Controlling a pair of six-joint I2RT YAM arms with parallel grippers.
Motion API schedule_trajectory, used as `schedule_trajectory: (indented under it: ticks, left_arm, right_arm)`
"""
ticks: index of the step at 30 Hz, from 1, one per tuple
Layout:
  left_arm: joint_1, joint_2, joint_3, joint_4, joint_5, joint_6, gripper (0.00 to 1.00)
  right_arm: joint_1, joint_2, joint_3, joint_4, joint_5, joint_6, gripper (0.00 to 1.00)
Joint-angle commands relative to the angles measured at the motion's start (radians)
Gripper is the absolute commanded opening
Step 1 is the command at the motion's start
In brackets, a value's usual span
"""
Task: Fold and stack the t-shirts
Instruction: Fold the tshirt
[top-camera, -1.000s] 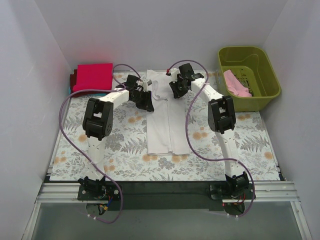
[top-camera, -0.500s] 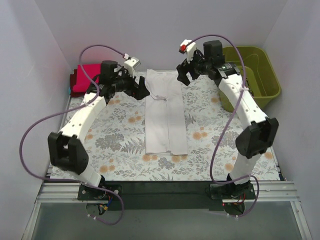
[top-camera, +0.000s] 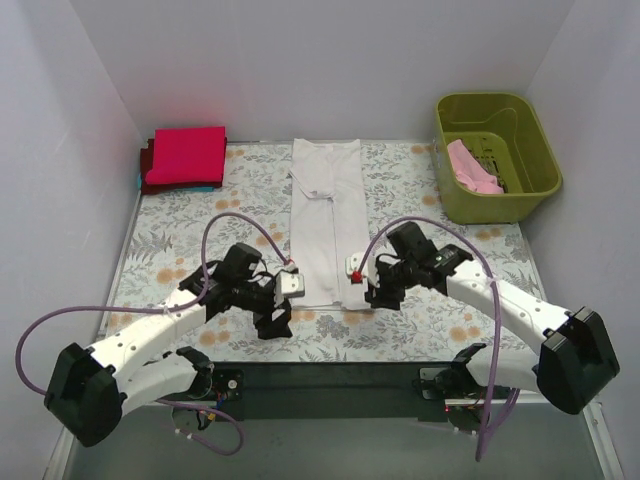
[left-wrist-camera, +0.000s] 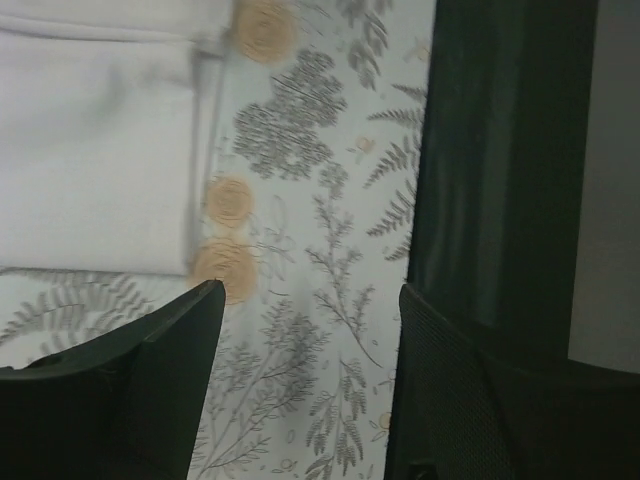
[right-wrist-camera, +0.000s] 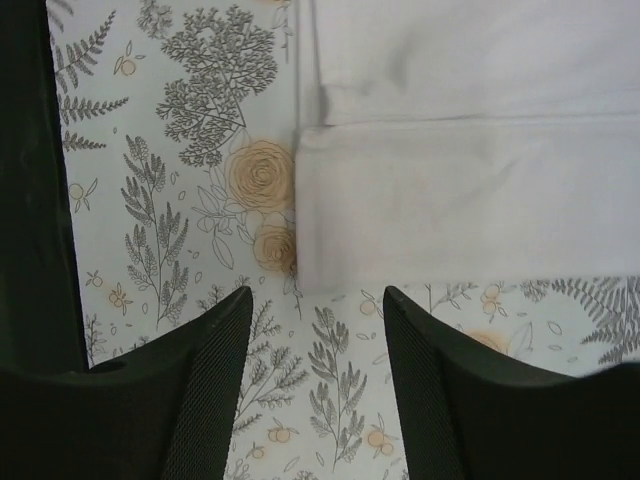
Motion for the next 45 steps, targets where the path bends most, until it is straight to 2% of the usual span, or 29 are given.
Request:
schedule_trajectory:
  ticks: [1,5,8,23,28,35,36,37,39,40,42,43,44,45]
  left_arm:
    - [-0.112,-0.075,-0.098,0.136,-0.112,0.036,0.67]
    - [-0.138,0.003,-0.121,0.213,-0.187,0.036,0.58]
    - [-0.155,0.064,-0.121,0.277,-0.218,0.045,0.57]
    - [-0.178,0.216,-0.128,0.429,-0.298,0.143,0.52]
    - [-0.179,0.259,-0.145,0.451,-0.304,0.179,0.51]
    - [-0.178,0.311,-0.138,0.430,-0.313,0.183,0.43]
    - [-0.178,0.310,-0.136,0.417,-0.305,0.185,0.39]
    - [-0.178,0.310,-0.136,0.411,-0.299,0.183,0.38]
    - [-0.178,0.311,-0.133,0.390,-0.287,0.188,0.30]
    - [-0.178,0.315,-0.132,0.382,-0.285,0.186,0.27]
    - [-0.178,0.328,-0.124,0.368,-0.287,0.185,0.20]
    - [-0.178,0.334,-0.121,0.361,-0.293,0.183,0.13]
    - [-0.176,0.338,-0.110,0.357,-0.298,0.176,0.09]
    - [-0.176,0.339,-0.106,0.351,-0.299,0.165,0.06]
  right_arm:
    - [0.110,-0.067,-0.123,0.210,0.086,-0.061,0.60]
    - [0.175,-0.016,-0.178,0.357,0.158,-0.089,0.52]
    - [0.195,0.022,-0.203,0.394,0.155,-0.124,0.49]
    - [0.210,0.038,-0.244,0.356,0.149,-0.190,0.50]
    - [0.217,0.099,-0.251,0.353,0.175,-0.204,0.49]
    - [0.217,0.156,-0.260,0.353,0.190,-0.207,0.48]
    - [0.217,0.171,-0.258,0.352,0.195,-0.205,0.48]
    - [0.217,0.177,-0.257,0.352,0.201,-0.202,0.47]
    - [0.217,0.202,-0.254,0.333,0.209,-0.202,0.36]
    - [0.217,0.207,-0.255,0.327,0.220,-0.202,0.29]
    - [0.217,0.213,-0.263,0.320,0.226,-0.202,0.19]
    - [0.215,0.211,-0.266,0.313,0.227,-0.201,0.15]
    - [0.217,0.208,-0.266,0.309,0.227,-0.192,0.05]
    - [0.217,0.199,-0.260,0.307,0.230,-0.184,0.01]
